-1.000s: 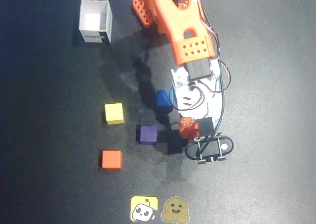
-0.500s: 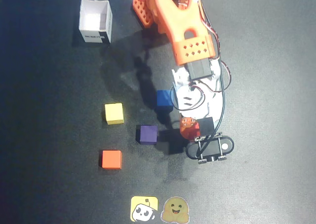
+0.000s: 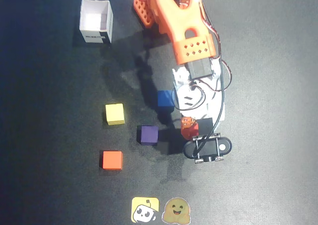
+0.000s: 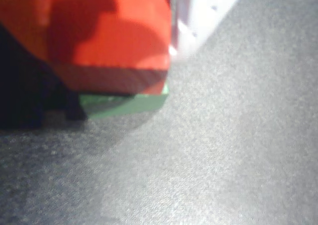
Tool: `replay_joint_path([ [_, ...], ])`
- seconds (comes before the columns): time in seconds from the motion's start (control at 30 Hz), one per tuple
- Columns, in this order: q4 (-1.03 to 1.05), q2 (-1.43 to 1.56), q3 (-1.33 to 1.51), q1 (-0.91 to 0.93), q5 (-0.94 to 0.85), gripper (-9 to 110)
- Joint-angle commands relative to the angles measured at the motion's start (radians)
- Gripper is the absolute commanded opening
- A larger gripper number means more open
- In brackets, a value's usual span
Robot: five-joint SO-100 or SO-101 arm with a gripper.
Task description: Put the red cube on top of the green cube.
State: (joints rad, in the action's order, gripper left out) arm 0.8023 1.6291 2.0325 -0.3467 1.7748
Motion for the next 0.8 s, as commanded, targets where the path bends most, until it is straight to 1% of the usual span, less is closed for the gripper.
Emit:
replay_joint_path([
  [0.0,-0.006,0.035,0.002,-0.009,0.015,12],
  [0.27,-0.014,0.048,0.011,-0.011,0.035,14],
  [0.37,-0.025,0.072,0.031,-0.014,0.092,19],
  [0.77,-0.072,0.095,0.064,-0.029,0.103,19],
])
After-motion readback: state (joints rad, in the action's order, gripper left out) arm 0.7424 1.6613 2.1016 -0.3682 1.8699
